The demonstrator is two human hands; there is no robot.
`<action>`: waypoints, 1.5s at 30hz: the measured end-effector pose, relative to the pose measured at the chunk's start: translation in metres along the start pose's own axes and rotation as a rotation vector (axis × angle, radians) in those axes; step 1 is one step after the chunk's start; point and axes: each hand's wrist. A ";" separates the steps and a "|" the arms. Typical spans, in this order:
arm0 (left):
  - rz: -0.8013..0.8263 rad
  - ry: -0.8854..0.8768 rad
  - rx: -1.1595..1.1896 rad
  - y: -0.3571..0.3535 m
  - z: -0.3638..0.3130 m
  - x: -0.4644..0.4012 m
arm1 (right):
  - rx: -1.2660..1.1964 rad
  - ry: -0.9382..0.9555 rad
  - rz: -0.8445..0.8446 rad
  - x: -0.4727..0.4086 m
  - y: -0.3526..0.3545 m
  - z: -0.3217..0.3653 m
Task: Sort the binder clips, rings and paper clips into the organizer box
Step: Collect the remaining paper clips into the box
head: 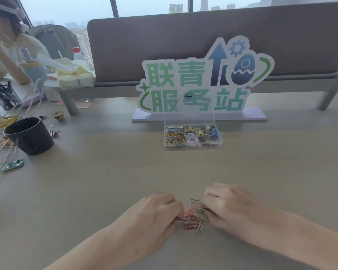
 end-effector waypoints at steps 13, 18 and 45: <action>-0.040 0.044 0.063 -0.003 0.004 0.001 | -0.280 -0.188 0.115 -0.005 0.012 -0.012; -0.067 0.069 0.141 -0.004 0.005 0.001 | -0.430 -0.275 0.062 -0.013 0.030 -0.015; -0.304 0.165 0.359 0.011 0.032 -0.006 | -0.202 -0.175 0.073 -0.206 0.016 -0.085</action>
Point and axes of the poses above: each hand's wrist, its own x-axis away from the middle knuckle, its own y-axis out of the back of the hand, z = x × y, and after that the axes turned 7 degrees about -y, right-handed
